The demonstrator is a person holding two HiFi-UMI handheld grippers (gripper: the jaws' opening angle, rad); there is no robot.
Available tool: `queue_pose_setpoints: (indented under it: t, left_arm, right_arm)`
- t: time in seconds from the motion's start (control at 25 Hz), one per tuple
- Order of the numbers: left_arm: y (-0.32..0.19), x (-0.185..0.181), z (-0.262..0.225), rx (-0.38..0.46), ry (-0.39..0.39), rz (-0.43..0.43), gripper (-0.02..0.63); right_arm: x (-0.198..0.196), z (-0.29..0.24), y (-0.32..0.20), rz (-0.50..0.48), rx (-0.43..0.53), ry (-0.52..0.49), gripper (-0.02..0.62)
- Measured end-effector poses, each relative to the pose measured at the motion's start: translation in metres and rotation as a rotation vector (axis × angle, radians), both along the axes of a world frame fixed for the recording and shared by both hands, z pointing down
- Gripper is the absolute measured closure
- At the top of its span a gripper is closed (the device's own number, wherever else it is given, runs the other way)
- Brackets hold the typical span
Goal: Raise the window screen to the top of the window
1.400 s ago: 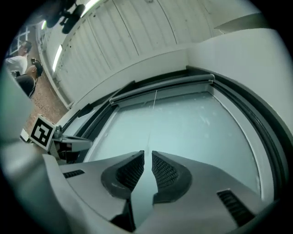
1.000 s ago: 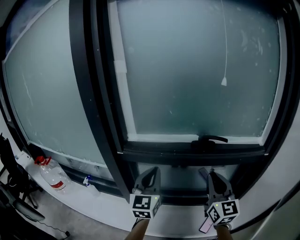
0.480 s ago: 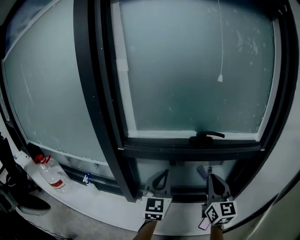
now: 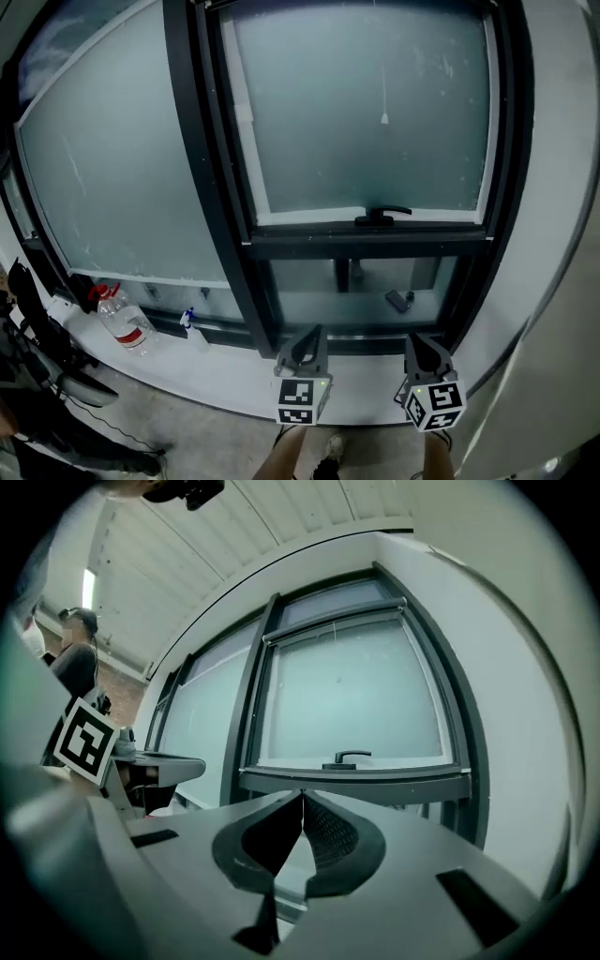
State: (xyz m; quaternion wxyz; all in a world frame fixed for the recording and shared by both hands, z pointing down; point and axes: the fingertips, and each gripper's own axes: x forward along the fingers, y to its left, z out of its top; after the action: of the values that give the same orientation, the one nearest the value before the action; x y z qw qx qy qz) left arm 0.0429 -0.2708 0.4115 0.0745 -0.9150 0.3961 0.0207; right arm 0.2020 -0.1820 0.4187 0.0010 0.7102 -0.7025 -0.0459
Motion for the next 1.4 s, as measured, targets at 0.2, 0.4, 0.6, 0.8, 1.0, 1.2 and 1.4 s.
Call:
queue_pose_setpoints:
  t: [0.2, 0.4, 0.6, 0.8, 1.0, 1.2, 1.4]
  left_arm:
    - [0.093, -0.038, 0.015, -0.044, -0.001, -0.037, 0.601]
    - [0.160, -0.068, 0.019, -0.082, 0.007, -0.051, 0.601]
    - [0.196, -0.090, 0.006, -0.081, 0.058, -0.048, 0.601]
    - [0.233, -0.114, 0.006, -0.077, 0.054, -0.032, 0.601]
    - [0.264, -0.147, 0.024, -0.098, 0.021, -0.032, 0.601]
    - [0.291, -0.170, 0.028, -0.109, 0.031, -0.027, 0.601]
    - [0.309, -0.176, 0.032, -0.120, 0.040, -0.039, 0.601]
  right_arm:
    - [-0.029, 0.002, 0.093, -0.025, 0.010, -0.041, 0.586]
    - [-0.052, 0.008, 0.160, -0.048, 0.002, -0.095, 0.586]
    - [-0.083, 0.007, 0.198, -0.061, 0.019, -0.141, 0.588]
    - [-0.118, 0.003, 0.232, -0.054, -0.006, -0.115, 0.589]
    - [-0.152, 0.012, 0.268, -0.022, -0.025, -0.144, 0.589]
    - [-0.174, 0.025, 0.296, -0.001, -0.066, -0.095, 0.589]
    - [-0.178, 0.027, 0.308, -0.027, -0.091, -0.028, 0.589]
